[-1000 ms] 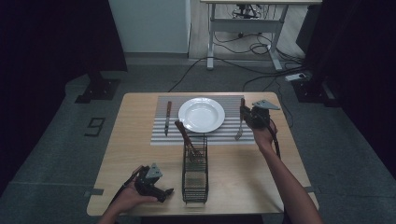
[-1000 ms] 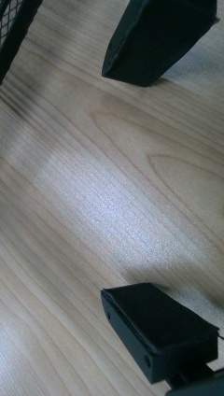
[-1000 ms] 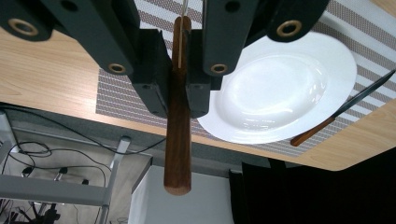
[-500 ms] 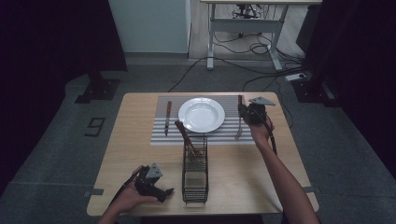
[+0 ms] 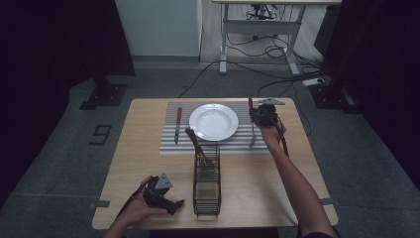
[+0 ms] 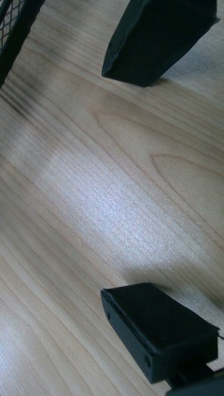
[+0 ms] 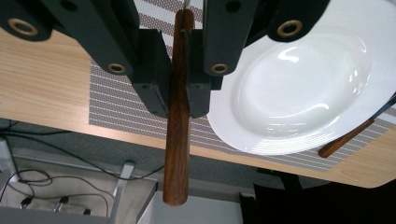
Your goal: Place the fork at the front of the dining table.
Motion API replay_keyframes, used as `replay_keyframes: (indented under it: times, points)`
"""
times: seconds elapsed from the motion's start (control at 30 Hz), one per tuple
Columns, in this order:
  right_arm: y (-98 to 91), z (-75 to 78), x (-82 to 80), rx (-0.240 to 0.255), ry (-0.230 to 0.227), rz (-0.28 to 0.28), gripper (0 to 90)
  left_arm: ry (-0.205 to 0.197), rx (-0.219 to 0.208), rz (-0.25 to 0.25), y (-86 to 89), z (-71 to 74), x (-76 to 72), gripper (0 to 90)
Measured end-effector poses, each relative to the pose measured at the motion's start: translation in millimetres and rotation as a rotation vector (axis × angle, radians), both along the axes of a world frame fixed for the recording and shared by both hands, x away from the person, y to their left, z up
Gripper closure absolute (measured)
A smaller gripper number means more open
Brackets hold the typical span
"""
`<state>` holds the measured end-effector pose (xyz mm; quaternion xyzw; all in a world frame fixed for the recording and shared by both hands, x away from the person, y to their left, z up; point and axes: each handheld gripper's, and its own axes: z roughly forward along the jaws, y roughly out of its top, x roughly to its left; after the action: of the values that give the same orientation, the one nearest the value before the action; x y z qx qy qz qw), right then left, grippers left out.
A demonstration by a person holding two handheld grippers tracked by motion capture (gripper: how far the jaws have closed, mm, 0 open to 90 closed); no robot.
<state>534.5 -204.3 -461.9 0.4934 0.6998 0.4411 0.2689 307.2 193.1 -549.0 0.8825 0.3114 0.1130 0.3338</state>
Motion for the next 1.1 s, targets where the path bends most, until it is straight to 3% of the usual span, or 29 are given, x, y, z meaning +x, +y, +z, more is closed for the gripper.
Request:
replay_keyframes:
  times: [0.5,1.1]
  points:
    - [14.9,-13.1,27.2,-0.034,0.058,-0.012,79.9,0.0,-0.001,0.004,0.0,0.1,-0.4,0.0]
    - [15.4,-41.7,56.1,-0.015,0.136,-0.088,80.0,0.0,0.001,0.007,0.2,0.1,-0.8,0.0]
